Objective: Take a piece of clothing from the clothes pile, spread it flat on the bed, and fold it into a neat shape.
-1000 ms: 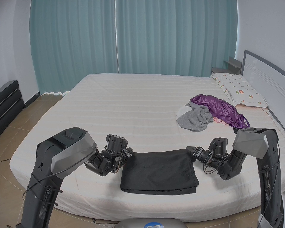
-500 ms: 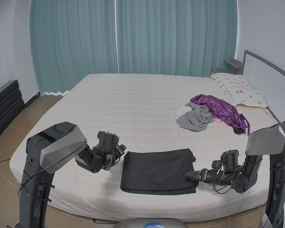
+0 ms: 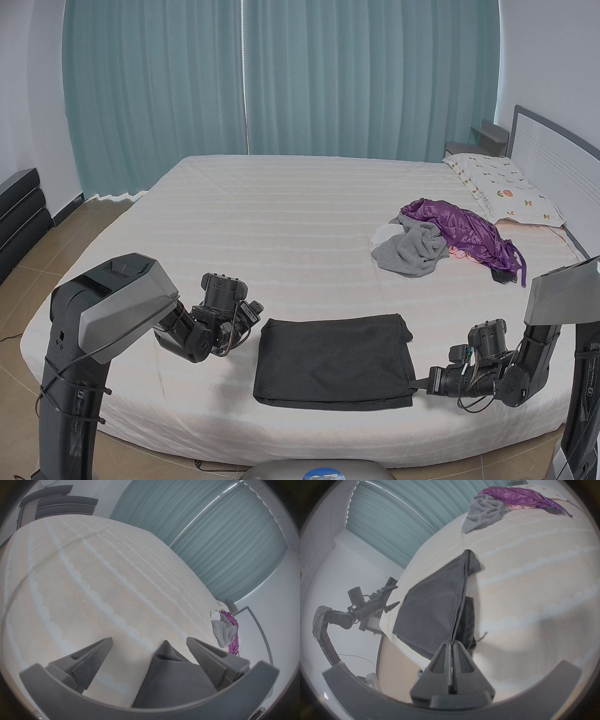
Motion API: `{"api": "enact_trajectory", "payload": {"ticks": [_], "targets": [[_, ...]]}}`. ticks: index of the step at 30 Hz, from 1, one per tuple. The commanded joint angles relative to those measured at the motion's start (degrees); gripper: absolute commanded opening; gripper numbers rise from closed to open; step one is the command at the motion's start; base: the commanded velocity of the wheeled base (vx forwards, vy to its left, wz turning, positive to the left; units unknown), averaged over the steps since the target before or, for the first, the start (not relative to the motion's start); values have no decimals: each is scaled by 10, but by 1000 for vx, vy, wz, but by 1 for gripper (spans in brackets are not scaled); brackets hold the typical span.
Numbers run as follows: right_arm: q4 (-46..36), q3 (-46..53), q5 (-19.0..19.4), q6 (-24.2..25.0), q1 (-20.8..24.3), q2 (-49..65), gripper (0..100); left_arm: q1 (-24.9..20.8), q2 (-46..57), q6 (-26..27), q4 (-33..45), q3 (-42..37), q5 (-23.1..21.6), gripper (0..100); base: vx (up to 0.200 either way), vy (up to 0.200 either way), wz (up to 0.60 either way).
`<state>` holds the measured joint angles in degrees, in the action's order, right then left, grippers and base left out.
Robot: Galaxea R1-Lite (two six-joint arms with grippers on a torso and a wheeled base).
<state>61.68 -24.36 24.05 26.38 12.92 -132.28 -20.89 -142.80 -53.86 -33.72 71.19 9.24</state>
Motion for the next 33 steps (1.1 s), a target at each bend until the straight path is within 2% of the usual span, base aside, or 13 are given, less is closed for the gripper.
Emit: {"api": "enact_trajectory", "payload": {"ticks": [1, 11, 12, 19, 23, 25, 27, 30, 33], "targets": [[-12, 2, -1, -5, -4, 19, 0, -1, 2, 1, 0, 0, 1, 100, 0, 0, 0], [-14, 6, -1, -23, -15, 19, 0, 0, 2, 2, 0, 0, 1, 100, 0, 0, 0], [-14, 6, -1, -25, -15, 18, 100, 0, 2, 1, 0, 0, 1, 100, 0, 0, 0], [-12, -1, -2, -25, -16, 20, 100, -1, 2, 1, 0, 0, -2, 100, 0, 0, 0], [-5, -15, -31, -8, -29, 22, 100, -1, 5, 1, 0, -3, -5, 100, 0, 0, 0], [0, -25, -45, 17, -33, 19, 100, -2, 6, 2, 0, -6, -5, 100, 0, 0, 0], [12, -29, -55, 65, -34, 19, 100, -5, 10, 2, -1, -16, -6, 100, 0, 0, 0], [56, -27, -80, 138, -37, 18, 100, -8, 20, 2, 0, -26, -24, 100, 0, 0, 0], [95, -19, -88, 184, -46, 8, 100, -11, 34, 6, 1, -47, -39, 100, 0, 0, 0]]}}
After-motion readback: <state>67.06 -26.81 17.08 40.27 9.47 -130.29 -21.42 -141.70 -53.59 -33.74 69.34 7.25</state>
